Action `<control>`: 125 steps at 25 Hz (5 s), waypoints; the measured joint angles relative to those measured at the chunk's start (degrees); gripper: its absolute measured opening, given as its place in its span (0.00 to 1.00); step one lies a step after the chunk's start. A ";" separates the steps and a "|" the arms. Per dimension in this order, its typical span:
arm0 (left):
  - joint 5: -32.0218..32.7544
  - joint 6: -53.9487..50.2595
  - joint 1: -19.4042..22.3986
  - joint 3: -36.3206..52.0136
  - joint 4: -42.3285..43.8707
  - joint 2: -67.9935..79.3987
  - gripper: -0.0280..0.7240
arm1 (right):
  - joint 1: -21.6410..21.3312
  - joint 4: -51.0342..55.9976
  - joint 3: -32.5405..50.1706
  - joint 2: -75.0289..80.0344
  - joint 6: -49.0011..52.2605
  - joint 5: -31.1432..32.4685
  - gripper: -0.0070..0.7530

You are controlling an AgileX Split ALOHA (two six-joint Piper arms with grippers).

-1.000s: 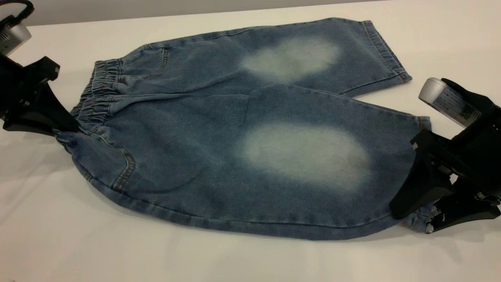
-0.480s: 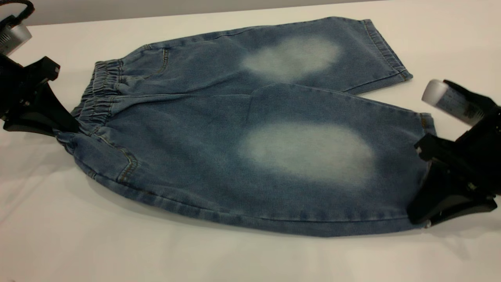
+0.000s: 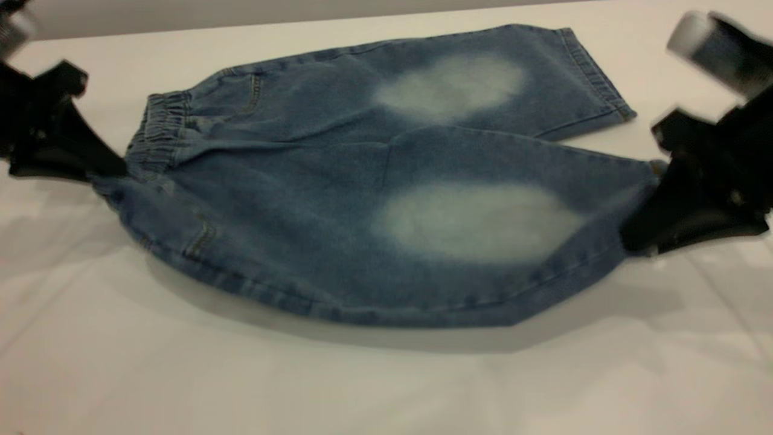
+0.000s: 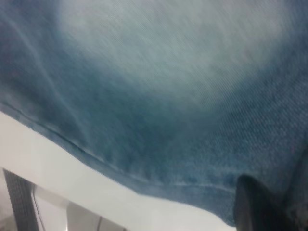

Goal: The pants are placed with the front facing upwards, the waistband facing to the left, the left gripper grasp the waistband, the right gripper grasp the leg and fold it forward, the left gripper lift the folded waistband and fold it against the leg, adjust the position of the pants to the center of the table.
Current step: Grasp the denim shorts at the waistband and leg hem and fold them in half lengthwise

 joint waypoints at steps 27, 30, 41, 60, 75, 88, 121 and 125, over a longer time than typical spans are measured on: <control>1.19 2.46 0.00 -11.56 -10.69 -3.30 0.16 | 0.00 -8.04 -26.97 4.31 9.64 6.10 0.05; 1.16 1.23 0.00 -12.20 -10.69 -3.30 0.16 | 0.00 -8.66 -28.74 4.31 10.07 6.23 0.05; -3.52 1.36 0.00 -12.43 -13.67 -3.30 0.16 | 0.00 -12.26 -36.20 8.72 14.01 6.63 0.05; -10.28 7.17 -2.92 -13.12 -17.29 -1.48 0.16 | 0.00 -12.20 -45.74 16.87 14.24 8.06 0.05; -13.50 7.29 -7.12 -18.75 -18.43 6.35 0.16 | 0.00 -12.27 -49.55 18.48 12.42 6.44 0.05; -19.60 7.29 -7.18 -19.41 -18.48 6.82 0.16 | 0.00 -12.19 -60.41 27.33 12.36 9.47 0.05; -22.77 8.65 -7.43 -28.44 -19.64 12.18 0.16 | 0.00 -8.35 -84.72 42.95 12.28 8.63 0.05; -24.55 9.20 -7.43 -28.44 -19.64 12.18 0.16 | 0.00 -7.97 -84.72 43.02 12.28 6.84 0.06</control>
